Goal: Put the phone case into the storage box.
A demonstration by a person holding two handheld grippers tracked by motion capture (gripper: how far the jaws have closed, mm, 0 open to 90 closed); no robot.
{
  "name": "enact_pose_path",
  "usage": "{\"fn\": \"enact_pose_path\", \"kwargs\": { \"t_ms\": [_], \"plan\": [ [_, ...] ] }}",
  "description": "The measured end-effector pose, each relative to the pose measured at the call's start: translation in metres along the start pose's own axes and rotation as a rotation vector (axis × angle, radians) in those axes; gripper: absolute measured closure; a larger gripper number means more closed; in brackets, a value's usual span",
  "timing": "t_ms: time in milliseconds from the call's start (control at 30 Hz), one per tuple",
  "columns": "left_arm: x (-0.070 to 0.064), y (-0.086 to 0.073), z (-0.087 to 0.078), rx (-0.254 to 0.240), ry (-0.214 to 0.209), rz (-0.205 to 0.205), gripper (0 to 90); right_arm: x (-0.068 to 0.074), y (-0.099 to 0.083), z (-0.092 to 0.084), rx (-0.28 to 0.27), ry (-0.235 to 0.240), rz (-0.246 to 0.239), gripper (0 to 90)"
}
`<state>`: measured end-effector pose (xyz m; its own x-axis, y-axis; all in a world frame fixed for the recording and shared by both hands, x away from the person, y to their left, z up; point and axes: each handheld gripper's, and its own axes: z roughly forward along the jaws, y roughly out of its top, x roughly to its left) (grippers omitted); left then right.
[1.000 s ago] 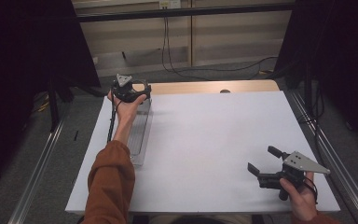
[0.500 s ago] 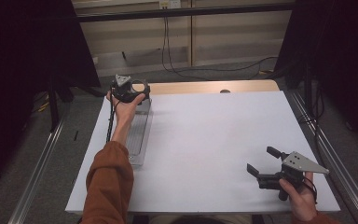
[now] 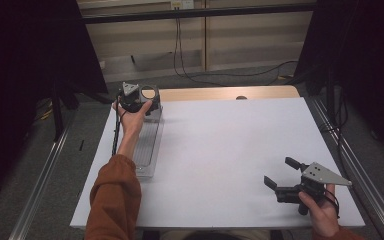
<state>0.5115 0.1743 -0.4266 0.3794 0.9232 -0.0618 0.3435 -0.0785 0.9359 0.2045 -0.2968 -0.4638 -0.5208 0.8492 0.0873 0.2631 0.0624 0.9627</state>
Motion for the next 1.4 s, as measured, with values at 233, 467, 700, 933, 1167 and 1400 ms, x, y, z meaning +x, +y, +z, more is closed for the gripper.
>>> {"fn": "enact_pose_path", "kwargs": {
  "t_ms": [233,467,700,933,1167,1400],
  "plan": [
    [0.001,0.002,-0.010,-0.026,-0.018,0.007,1.4,-0.001,0.000,0.000,0.000,-0.002,-0.007,0.0],
    [0.001,-0.001,-0.019,-0.057,-0.025,0.014,2.0,-0.001,0.000,0.000,-0.005,-0.019,0.000,0.0],
    [-0.012,0.009,-0.031,-0.110,-0.057,0.023,2.0,-0.002,0.000,0.000,0.002,-0.018,-0.005,0.0],
    [-0.012,0.006,-0.040,-0.112,-0.064,0.035,1.9,-0.002,0.000,0.000,0.000,-0.024,-0.008,0.0],
    [-0.006,-0.003,-0.053,-0.128,-0.091,0.020,2.6,-0.004,-0.001,-0.002,0.002,-0.035,-0.001,0.0],
    [-0.002,-0.012,-0.067,-0.158,-0.125,-0.013,2.6,-0.005,-0.002,-0.003,0.002,-0.052,0.012,0.0]
  ]
}}
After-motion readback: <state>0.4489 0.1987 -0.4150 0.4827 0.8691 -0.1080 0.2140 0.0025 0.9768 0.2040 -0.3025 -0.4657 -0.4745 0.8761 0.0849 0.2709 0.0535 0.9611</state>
